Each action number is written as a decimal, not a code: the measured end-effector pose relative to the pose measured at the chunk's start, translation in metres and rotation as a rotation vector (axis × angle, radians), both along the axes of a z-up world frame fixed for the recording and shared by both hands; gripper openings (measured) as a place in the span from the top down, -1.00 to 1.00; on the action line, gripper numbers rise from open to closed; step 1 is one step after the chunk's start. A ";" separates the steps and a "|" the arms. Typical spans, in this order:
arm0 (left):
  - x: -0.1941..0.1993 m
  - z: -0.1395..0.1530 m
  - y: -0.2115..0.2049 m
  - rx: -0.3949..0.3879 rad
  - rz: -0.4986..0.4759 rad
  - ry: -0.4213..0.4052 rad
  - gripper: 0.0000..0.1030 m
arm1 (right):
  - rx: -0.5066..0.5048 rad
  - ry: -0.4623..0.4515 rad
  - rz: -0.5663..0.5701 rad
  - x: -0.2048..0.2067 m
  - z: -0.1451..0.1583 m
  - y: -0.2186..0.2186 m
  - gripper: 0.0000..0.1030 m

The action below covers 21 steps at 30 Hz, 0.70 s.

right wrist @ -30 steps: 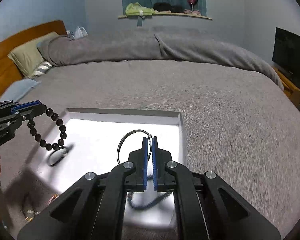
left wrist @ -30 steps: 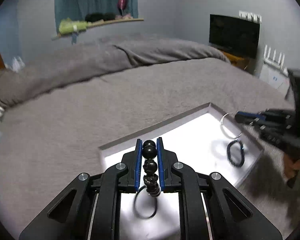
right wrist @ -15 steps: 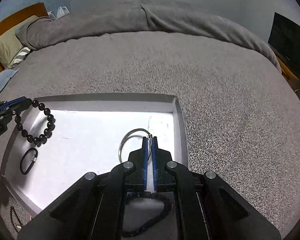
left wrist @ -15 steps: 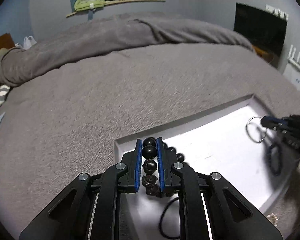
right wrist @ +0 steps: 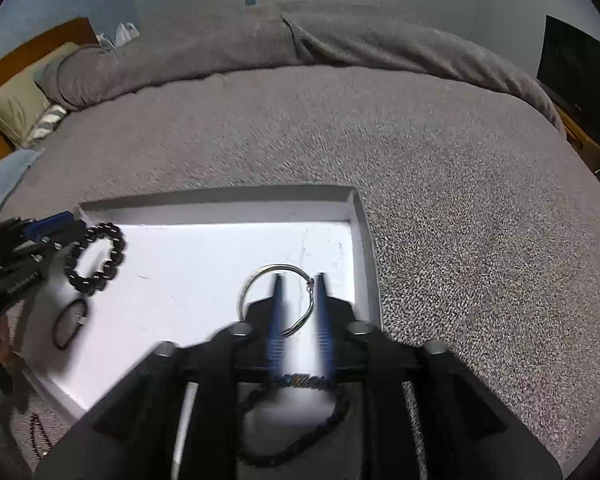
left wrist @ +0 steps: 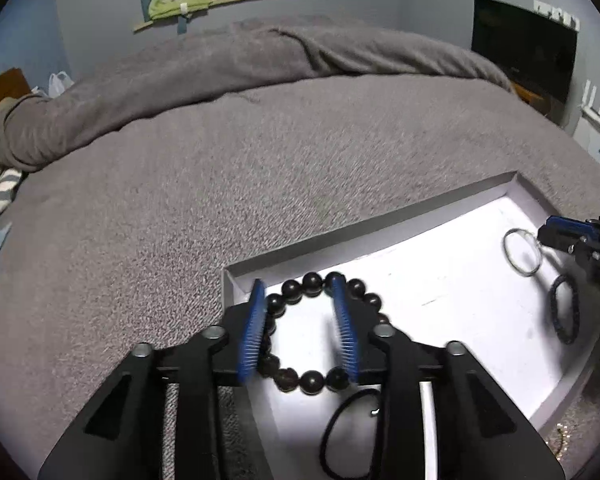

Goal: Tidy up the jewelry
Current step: 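Carry both into the white box and open both tools to release them, then move the left tool to the dark red bead bracelet while the right tool approaches the pearl bracelet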

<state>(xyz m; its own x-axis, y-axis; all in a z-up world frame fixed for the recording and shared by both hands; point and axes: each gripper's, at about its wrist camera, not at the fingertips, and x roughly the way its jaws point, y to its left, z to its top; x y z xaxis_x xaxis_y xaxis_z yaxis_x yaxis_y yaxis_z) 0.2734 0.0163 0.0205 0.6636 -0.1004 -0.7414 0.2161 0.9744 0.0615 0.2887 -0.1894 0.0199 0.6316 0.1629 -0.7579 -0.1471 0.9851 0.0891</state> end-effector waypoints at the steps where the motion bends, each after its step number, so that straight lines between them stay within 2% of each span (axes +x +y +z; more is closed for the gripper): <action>1: -0.004 0.004 -0.001 -0.008 -0.004 -0.016 -0.05 | 0.006 -0.015 0.005 -0.005 0.004 0.000 0.24; 3: -0.012 0.011 -0.003 -0.011 -0.005 -0.047 -0.16 | 0.005 -0.038 0.008 -0.014 0.012 -0.001 0.15; 11: -0.066 0.030 -0.008 -0.014 0.006 -0.133 -0.67 | 0.042 -0.168 -0.007 -0.079 0.042 -0.014 -0.67; 13: -0.080 0.028 -0.008 -0.024 0.014 -0.135 -0.76 | 0.064 -0.183 -0.023 -0.094 0.045 -0.020 -0.76; 17: -0.102 0.024 -0.008 -0.028 0.029 -0.144 -0.80 | 0.070 -0.207 -0.046 -0.119 0.046 -0.024 -0.87; 21: -0.126 0.021 -0.009 -0.044 0.031 -0.140 -0.82 | 0.095 -0.227 -0.071 -0.146 0.039 -0.027 -0.89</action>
